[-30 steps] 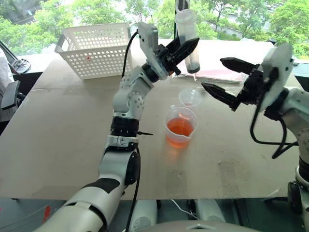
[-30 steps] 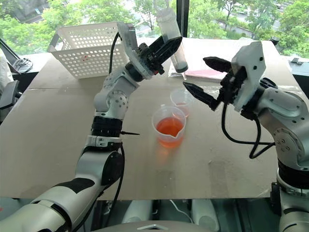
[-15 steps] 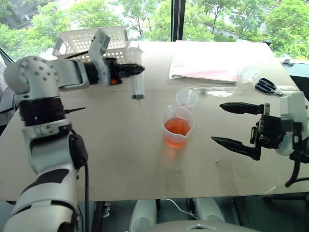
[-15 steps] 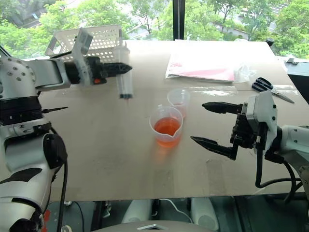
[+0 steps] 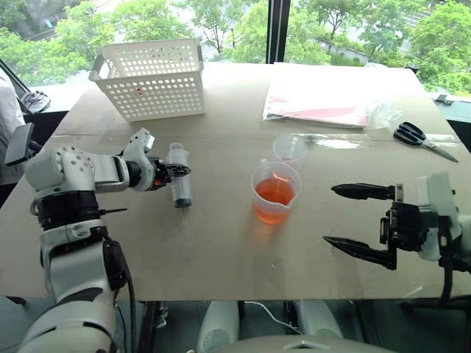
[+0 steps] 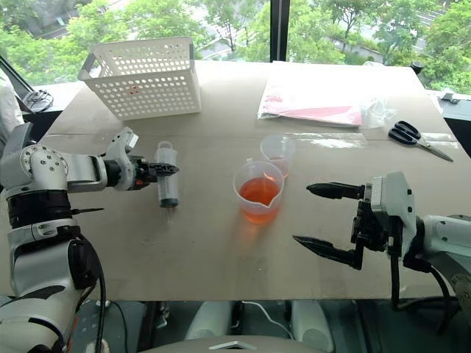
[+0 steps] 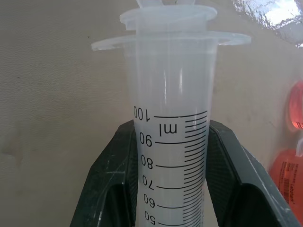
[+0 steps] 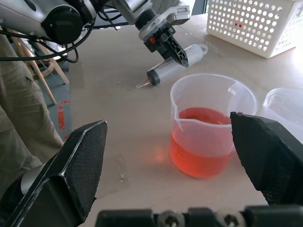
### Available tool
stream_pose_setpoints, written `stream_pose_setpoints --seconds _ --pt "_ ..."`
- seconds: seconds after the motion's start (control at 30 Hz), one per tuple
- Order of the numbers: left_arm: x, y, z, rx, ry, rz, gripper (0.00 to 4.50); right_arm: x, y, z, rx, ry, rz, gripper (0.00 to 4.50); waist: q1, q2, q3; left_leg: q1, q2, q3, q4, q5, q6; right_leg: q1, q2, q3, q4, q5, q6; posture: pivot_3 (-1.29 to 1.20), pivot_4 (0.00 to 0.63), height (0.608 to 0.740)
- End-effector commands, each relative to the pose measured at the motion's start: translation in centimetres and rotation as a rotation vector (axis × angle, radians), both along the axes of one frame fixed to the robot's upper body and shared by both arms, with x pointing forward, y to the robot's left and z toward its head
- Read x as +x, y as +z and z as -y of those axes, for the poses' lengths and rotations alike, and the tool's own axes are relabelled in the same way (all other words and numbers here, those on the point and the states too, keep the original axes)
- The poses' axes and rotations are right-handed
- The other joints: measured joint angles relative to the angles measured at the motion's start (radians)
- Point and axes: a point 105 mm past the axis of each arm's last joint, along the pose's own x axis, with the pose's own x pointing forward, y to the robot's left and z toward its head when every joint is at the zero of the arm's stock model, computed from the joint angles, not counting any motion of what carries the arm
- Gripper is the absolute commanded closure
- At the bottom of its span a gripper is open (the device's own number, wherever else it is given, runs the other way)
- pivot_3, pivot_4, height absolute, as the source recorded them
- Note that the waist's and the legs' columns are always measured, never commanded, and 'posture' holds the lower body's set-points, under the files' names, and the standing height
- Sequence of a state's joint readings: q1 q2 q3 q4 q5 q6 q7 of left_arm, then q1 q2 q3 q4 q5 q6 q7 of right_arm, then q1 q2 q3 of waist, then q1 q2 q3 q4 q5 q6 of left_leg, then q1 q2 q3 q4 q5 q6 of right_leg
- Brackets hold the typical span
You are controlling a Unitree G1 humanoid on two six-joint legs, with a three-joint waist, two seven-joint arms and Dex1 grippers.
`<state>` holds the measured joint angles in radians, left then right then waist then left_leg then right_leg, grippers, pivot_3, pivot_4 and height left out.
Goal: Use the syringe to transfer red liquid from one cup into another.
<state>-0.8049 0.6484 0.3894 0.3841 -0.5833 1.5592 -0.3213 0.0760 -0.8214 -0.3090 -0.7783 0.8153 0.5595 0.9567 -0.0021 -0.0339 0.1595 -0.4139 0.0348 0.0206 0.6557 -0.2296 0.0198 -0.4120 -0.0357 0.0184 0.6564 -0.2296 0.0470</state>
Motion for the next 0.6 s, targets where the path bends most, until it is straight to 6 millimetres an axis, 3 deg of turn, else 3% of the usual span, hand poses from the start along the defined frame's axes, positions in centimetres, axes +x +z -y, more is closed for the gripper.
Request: stream_pose_setpoints --seconds 0.03,0.13,0.27,0.33,0.4,0.5,0.6 --pt "0.4 0.7 -0.6 0.05 0.035 0.04 1.47 -0.4 0.3 -0.1 -0.011 0.024 0.033 0.0 -0.001 -0.001 0.0 0.0 0.0 0.0 0.0 0.0 0.0 0.0 0.0 0.0 0.0 0.0 0.0 0.0 0.15 0.74" --pt "0.1 2.2 -0.6 0.059 0.037 0.092 0.1 -0.5 0.2 0.1 -0.013 0.019 0.029 0.0 -0.002 -0.001 0.0 0.0 0.0 0.0 0.0 0.0 0.0 0.0 0.0 0.0 0.001 0.0 0.0 0.0 0.15 0.74" --pt "-1.1 5.1 -0.1 0.095 -0.005 0.255 0.02 -0.4 0.1 0.9 -0.011 -0.024 0.046 0.0 -0.011 -0.001 0.0 0.0 0.002 0.0 0.0 0.0 0.0 0.0 0.0 0.001 0.0 0.0 0.0 0.0 0.15 0.74" --pt "-2.0 7.8 0.5 0.149 -0.018 0.49 0.02 0.2 -0.2 1.8 -0.023 -0.065 0.046 0.0 -0.013 -0.001 0.0 0.0 0.002 0.0 0.0 0.0 0.0 0.0 0.0 0.001 0.0 0.0 0.0 0.0 0.15 0.74" --pt "-4.0 8.7 1.1 0.228 -0.091 0.644 0.02 0.7 -0.7 3.0 -0.042 -0.106 0.033 0.0 -0.009 -0.002 0.0 0.0 0.003 0.001 0.0 0.0 -0.001 0.0 -0.002 0.002 0.0 0.0 0.0 0.0 0.15 0.74" --pt "-8.3 7.2 2.8 0.267 -0.318 0.704 0.02 1.2 -1.6 5.3 -0.074 -0.164 -0.001 0.0 -0.013 -0.001 -0.001 0.002 0.002 0.005 -0.002 0.0 -0.001 0.0 -0.003 0.006 -0.001 0.0 -0.001 0.0 0.15 0.74" --pt "-11.8 5.3 1.6 0.292 -0.406 0.702 0.02 1.0 -2.3 8.2 -0.116 -0.202 -0.064 0.0 0.0 0.001 -0.002 0.001 0.002 0.003 -0.002 0.0 -0.001 -0.001 -0.003 0.003 -0.003 -0.003 -0.005 0.0 0.15 0.74"
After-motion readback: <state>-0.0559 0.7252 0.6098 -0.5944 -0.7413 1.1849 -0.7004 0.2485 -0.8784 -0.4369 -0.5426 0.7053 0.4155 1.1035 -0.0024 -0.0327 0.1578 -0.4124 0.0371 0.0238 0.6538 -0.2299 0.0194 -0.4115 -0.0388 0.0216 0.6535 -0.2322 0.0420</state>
